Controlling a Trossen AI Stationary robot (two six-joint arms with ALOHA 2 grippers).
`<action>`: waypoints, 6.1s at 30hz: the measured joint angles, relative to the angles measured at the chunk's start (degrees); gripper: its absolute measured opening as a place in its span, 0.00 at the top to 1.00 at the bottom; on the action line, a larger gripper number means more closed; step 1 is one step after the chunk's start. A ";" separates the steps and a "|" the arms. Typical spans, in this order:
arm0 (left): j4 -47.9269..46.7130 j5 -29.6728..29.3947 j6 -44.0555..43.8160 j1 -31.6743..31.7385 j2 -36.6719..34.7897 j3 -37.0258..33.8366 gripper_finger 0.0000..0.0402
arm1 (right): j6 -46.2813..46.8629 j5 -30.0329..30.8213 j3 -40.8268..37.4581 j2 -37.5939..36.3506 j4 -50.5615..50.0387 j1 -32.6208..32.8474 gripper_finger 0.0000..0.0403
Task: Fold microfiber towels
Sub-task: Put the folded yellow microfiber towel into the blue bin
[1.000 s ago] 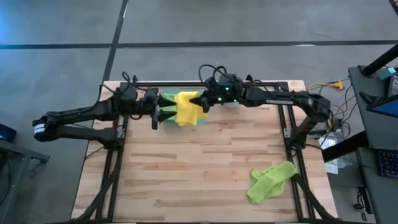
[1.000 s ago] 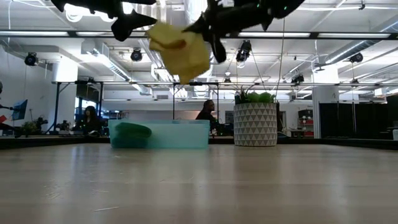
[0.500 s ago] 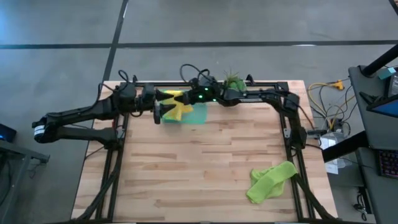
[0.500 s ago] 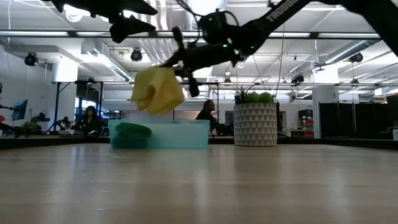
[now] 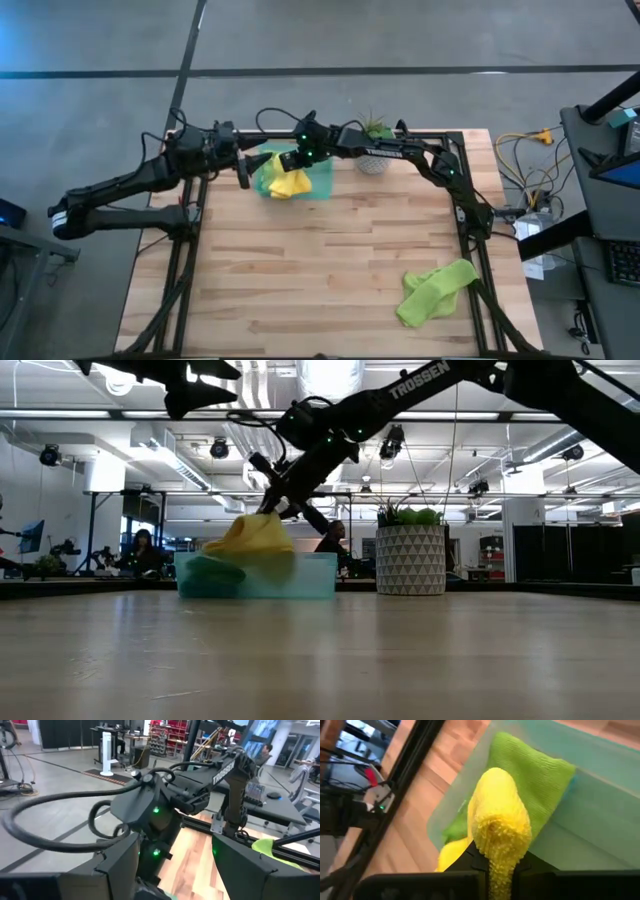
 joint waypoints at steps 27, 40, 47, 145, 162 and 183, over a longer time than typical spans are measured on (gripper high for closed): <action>-6.28 -0.76 -0.07 0.02 -3.32 0.40 0.42 | -12.24 -15.15 7.98 -0.41 3.37 0.43 0.97; -27.69 6.03 2.82 0.00 -12.44 0.94 0.42 | -31.94 -24.80 5.55 -8.47 3.65 6.11 0.97; -23.71 23.07 1.73 0.00 -9.67 1.61 0.42 | -34.62 -25.12 5.51 -11.20 3.81 8.67 0.97; -58.76 28.62 39.92 16.09 74.56 61.45 1.00 | 0.99 28.48 -43.93 -59.37 -9.16 30.00 0.61; -54.17 20.73 40.52 15.72 82.10 61.33 1.00 | 1.25 28.84 -43.56 -59.37 -9.25 29.86 0.61; -47.95 20.36 39.99 16.65 81.08 61.54 0.49 | 2.54 28.70 -43.56 -59.37 -9.06 29.86 0.62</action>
